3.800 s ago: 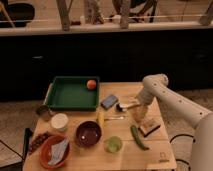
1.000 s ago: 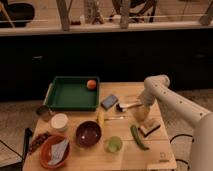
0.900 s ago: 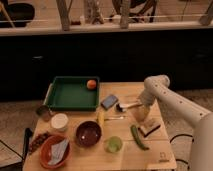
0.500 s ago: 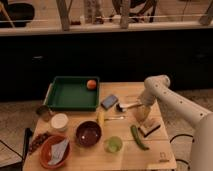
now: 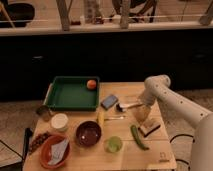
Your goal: Wipe purple bowl with brush
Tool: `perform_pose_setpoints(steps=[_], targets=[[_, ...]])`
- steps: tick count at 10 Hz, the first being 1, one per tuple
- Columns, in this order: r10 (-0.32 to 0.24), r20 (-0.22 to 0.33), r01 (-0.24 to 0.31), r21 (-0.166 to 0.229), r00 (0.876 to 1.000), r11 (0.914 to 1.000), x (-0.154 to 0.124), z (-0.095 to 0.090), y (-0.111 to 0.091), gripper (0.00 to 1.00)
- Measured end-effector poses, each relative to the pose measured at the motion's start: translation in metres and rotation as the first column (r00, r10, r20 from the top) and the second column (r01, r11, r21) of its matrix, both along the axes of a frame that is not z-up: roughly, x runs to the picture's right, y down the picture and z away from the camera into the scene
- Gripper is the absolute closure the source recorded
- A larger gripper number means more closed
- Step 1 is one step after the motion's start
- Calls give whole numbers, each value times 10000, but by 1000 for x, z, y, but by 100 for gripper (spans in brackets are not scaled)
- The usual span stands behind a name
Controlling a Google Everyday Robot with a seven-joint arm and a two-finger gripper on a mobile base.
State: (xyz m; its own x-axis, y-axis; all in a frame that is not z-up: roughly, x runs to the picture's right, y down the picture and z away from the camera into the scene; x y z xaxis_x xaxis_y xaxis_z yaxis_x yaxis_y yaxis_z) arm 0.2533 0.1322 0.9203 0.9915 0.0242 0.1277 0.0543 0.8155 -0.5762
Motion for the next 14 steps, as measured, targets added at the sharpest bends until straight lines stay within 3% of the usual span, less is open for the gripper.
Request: perform_pose_setpoints(steps=[5,12,14], targets=[[-500,364,506,-142,9981,9986,-14,5,-9,22],[-793,598,813,-318,9951,9962,-18,11,-8,90],[-821,564,841,-341,9950,9959,-16,11,-7,100]])
